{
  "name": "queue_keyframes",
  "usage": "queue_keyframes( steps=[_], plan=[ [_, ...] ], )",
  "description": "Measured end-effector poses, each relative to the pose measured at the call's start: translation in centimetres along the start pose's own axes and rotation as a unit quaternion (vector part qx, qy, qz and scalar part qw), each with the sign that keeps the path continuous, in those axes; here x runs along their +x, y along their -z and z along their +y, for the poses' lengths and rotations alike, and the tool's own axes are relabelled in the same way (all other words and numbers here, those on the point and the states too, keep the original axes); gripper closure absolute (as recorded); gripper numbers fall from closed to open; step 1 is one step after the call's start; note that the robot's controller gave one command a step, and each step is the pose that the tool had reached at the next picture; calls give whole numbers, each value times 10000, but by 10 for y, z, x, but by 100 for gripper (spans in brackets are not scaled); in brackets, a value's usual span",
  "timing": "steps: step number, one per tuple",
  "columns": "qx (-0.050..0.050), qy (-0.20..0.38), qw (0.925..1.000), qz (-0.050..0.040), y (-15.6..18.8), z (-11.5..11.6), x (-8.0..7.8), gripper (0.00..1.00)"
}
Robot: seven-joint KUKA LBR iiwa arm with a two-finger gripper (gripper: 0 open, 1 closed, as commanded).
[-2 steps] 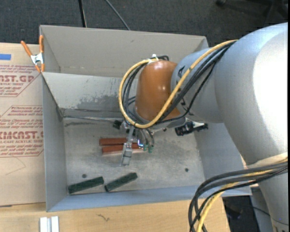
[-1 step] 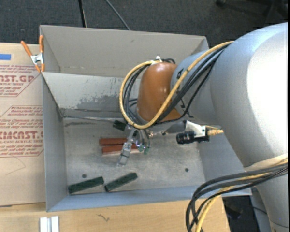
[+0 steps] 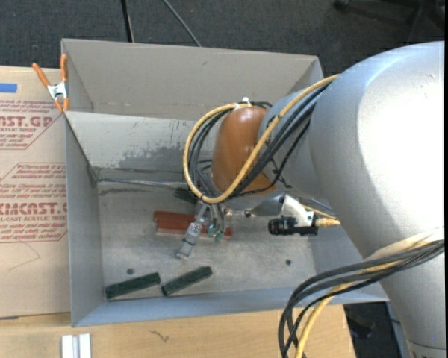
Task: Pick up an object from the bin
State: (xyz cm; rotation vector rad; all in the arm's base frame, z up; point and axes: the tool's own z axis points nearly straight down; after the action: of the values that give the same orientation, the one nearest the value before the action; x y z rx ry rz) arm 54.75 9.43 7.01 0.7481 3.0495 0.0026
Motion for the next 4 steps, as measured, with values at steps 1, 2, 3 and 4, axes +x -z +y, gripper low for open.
queue_keyframes(
  steps=[1,2,3,4],
  plan=[
    [-1,3,10000,-6,1,1,0,0],
    [8,4,10000,4,0,0,0,100],
    [4,6,10000,1,25,1,0,100],
    [-9,8,10000,-17,88,2,-1,100]
  ],
)
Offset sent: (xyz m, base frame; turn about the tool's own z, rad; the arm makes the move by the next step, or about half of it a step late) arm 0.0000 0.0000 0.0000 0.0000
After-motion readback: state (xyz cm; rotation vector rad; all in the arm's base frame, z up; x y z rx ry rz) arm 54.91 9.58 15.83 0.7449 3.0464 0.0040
